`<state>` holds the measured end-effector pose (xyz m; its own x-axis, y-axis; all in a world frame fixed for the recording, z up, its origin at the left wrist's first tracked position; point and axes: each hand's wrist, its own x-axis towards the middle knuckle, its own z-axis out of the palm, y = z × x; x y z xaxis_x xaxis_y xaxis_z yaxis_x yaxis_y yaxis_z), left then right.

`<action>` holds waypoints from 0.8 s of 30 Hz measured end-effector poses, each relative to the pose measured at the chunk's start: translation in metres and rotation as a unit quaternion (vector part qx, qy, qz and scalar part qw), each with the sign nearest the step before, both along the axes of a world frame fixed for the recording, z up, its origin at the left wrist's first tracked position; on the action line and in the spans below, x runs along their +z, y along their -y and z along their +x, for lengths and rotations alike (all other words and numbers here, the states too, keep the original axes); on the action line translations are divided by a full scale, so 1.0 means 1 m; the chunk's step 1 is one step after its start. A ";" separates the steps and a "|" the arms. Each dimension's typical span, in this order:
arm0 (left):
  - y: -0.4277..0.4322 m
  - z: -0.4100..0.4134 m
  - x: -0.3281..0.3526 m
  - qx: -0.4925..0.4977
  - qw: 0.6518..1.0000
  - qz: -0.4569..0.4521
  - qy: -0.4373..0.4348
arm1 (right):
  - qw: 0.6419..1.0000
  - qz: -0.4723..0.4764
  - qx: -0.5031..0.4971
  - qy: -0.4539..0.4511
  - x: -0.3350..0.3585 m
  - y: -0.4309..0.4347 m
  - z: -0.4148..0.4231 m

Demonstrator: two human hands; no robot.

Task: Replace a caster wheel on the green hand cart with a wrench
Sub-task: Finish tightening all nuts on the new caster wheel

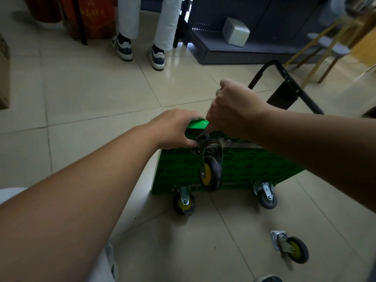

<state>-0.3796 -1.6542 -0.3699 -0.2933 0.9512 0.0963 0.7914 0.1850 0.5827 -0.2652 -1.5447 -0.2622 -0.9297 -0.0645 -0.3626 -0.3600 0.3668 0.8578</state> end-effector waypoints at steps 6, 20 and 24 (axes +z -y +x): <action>0.000 0.005 0.003 0.022 1.000 -0.007 -0.016 | 0.999 0.028 -0.005 0.015 -0.006 0.010 -0.003; -0.002 0.009 0.005 0.046 0.997 -0.005 -0.067 | 0.997 0.004 0.074 0.000 -0.015 -0.011 -0.010; -0.004 0.010 0.003 0.071 0.993 -0.007 -0.094 | 0.994 -0.043 0.103 -0.009 -0.017 -0.022 -0.014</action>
<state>-0.3699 -1.6506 -0.3669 -0.4027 0.9033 0.1480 0.8510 0.3099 0.4240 -0.2791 -1.5232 -0.2791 -0.8994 -0.2850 -0.3314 -0.4208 0.3590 0.8331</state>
